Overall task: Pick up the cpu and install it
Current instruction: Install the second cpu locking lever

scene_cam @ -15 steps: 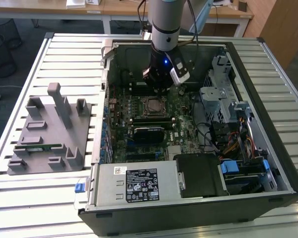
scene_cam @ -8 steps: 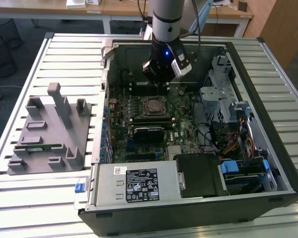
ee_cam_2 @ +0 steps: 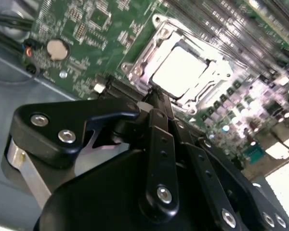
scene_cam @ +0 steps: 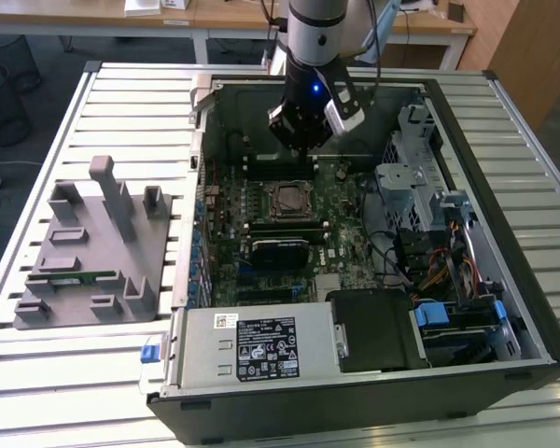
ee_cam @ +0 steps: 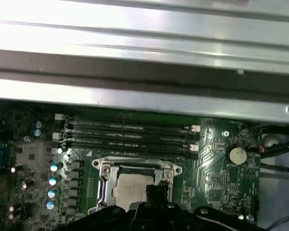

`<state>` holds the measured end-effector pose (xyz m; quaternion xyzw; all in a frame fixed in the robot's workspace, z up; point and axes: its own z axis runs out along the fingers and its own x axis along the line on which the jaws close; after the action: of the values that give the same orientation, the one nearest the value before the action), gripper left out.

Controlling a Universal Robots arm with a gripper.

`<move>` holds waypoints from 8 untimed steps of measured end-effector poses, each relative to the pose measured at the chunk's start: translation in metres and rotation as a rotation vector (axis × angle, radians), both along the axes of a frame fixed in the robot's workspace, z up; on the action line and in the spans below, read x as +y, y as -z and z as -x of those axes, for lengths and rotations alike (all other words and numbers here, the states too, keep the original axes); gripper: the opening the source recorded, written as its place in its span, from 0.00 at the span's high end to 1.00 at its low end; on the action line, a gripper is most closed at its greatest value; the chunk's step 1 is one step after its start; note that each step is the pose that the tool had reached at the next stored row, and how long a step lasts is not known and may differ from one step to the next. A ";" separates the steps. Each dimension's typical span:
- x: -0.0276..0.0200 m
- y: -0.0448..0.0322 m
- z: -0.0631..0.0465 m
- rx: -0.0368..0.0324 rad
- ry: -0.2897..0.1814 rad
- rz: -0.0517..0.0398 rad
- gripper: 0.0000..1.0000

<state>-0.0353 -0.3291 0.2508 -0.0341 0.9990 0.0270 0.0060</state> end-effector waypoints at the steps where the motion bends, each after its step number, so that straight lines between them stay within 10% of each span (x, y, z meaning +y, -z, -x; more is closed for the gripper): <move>1: -0.0029 0.0001 0.000 -0.0001 0.000 -0.0002 0.89; 8: -0.0276 0.0000 0.000 0.0000 0.000 0.0000 0.89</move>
<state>-0.0353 -0.3567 0.2508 -0.0341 0.9990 0.0270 0.0060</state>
